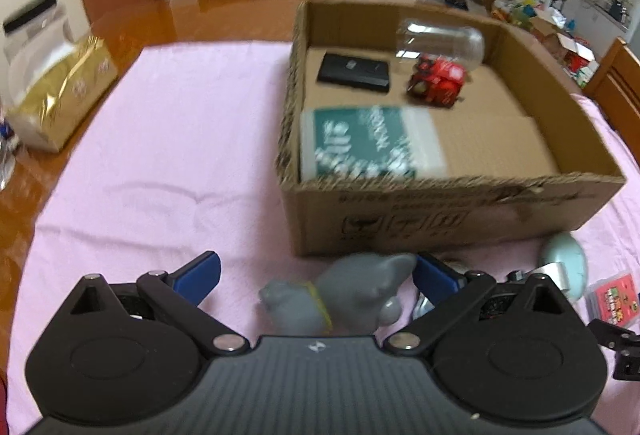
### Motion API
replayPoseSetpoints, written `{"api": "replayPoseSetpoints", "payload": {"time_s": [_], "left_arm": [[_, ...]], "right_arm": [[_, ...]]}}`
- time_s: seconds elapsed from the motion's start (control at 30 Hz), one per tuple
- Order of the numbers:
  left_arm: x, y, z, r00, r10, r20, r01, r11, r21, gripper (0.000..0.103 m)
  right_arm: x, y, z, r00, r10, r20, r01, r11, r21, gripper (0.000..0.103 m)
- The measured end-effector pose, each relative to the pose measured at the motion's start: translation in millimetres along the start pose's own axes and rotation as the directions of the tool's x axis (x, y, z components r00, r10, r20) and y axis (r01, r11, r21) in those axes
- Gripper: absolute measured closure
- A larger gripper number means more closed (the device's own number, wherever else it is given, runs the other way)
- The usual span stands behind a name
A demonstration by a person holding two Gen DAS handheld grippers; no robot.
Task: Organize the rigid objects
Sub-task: 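Move the left gripper to the grey toy dog while the right approaches the red card box, then close the left gripper on the grey toy dog while the right closes on the red card box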
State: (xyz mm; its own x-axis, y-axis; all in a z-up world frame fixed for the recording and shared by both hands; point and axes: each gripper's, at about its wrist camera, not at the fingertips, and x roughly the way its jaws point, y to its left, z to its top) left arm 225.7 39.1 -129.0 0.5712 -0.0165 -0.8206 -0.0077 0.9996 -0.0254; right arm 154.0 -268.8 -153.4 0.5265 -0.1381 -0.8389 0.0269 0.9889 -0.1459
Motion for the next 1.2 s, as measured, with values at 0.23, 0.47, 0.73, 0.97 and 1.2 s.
{"api": "replayPoseSetpoints", "payload": {"time_s": [0.23, 0.47, 0.73, 0.97, 1.2], "left_arm": [[-12.3, 22.2, -22.2, 0.999, -0.008, -0.032, 0.007, 1.000, -0.017, 0.001], [-10.4, 27.1, -34.3, 0.998, 0.000, -0.064, 0.000, 1.000, -0.002, 0.002], [-6.8, 17.8, -30.5, 1.000, -0.013, -0.007, 0.013, 1.000, -0.009, 0.009], [-2.3, 11.5, -30.9, 1.000, -0.011, -0.002, 0.011, 1.000, 0.018, 0.023], [-2.6, 10.0, -29.4, 1.000, -0.011, -0.001, 0.011, 0.999, 0.034, 0.029]], "right_arm": [[0.2, 0.5, -0.5, 1.000, -0.001, 0.004, 0.001, 1.000, 0.002, 0.000], [-0.9, 0.3, -1.9, 1.000, 0.000, 0.016, 0.000, 1.000, 0.000, 0.000], [-2.0, 0.1, -3.9, 1.000, 0.001, 0.030, -0.001, 1.000, 0.000, 0.000], [-2.5, -0.1, -5.9, 0.999, 0.000, 0.040, 0.000, 1.000, 0.001, 0.000], [-2.7, 4.7, -0.7, 1.000, -0.005, 0.022, 0.006, 1.000, -0.011, 0.000]]}}
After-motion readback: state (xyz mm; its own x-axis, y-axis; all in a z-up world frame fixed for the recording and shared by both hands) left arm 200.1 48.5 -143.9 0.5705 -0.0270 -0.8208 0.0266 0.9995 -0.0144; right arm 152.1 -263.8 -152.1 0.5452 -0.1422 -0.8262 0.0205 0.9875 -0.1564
